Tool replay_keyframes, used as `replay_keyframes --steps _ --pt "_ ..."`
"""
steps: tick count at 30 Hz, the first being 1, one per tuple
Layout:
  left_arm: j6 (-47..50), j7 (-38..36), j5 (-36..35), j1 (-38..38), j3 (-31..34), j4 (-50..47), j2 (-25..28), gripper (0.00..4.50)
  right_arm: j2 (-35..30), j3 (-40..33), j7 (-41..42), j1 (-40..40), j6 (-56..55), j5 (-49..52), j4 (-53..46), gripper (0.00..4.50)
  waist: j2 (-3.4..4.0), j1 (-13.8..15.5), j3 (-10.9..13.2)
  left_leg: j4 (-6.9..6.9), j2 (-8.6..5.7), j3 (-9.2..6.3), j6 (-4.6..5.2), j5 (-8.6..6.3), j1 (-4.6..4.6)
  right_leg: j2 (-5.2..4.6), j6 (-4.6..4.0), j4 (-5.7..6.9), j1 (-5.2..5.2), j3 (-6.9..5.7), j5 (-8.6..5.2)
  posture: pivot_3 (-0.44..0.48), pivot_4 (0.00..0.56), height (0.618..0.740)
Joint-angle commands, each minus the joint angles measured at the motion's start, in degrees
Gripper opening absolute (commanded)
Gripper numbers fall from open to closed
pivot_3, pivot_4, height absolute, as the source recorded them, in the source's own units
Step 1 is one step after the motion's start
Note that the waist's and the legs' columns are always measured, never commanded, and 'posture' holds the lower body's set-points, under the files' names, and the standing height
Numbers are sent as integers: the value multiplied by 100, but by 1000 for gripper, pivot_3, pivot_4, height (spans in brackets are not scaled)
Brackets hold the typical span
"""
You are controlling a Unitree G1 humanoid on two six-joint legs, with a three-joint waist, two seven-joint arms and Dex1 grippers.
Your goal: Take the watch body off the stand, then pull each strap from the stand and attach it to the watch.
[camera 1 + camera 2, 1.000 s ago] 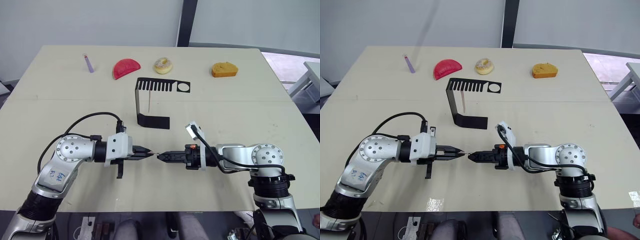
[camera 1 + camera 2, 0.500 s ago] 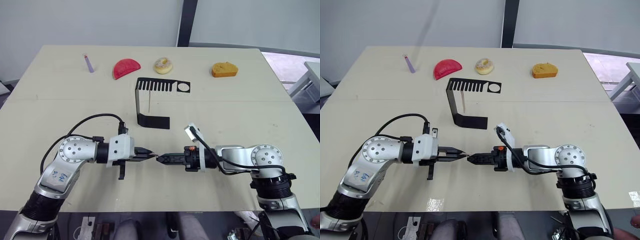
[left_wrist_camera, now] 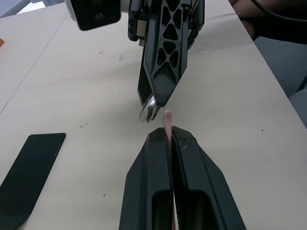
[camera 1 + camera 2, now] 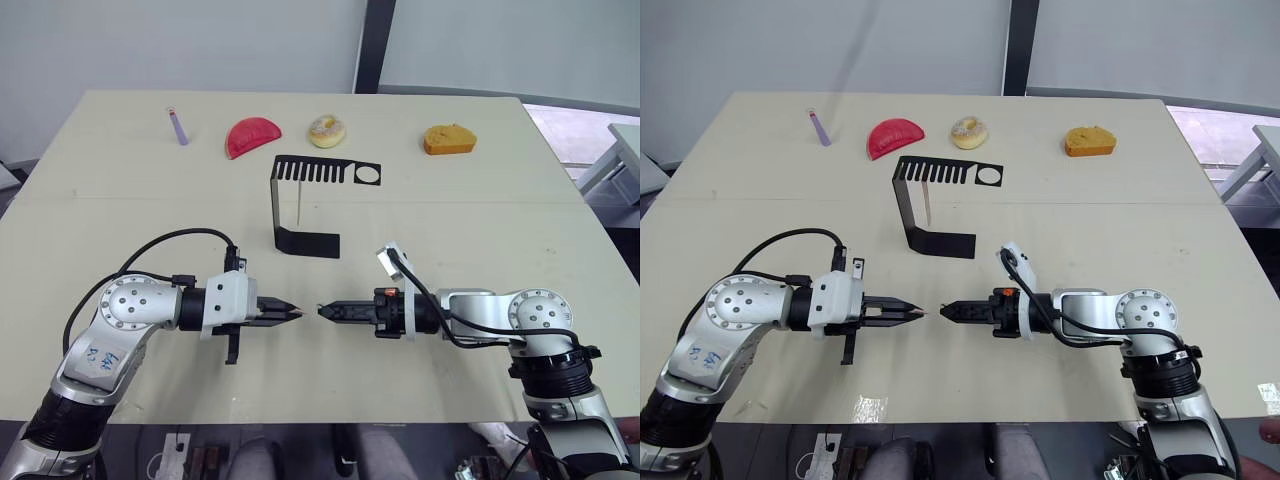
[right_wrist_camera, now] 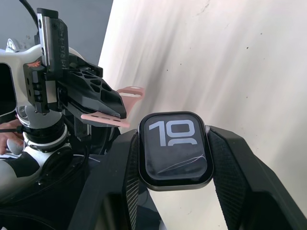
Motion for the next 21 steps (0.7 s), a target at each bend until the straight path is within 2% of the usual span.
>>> replay_keyframes --steps 1,21 --pt "-28 86 43 -51 -4 -194 -3 0 -23 22 -13 -32 -93 192 -71 1603 0 -1 0 0 0 0 0 0 0 0 0 0 0 0 0 0 150 740" --pt "-53 233 262 -253 -230 -1 -221 0 -120 140 -21 -18 -183 318 -157 1603 0 0 0 -2 2 0 1 0 -1 1 1 -1 -1 -1 1 0 150 740"
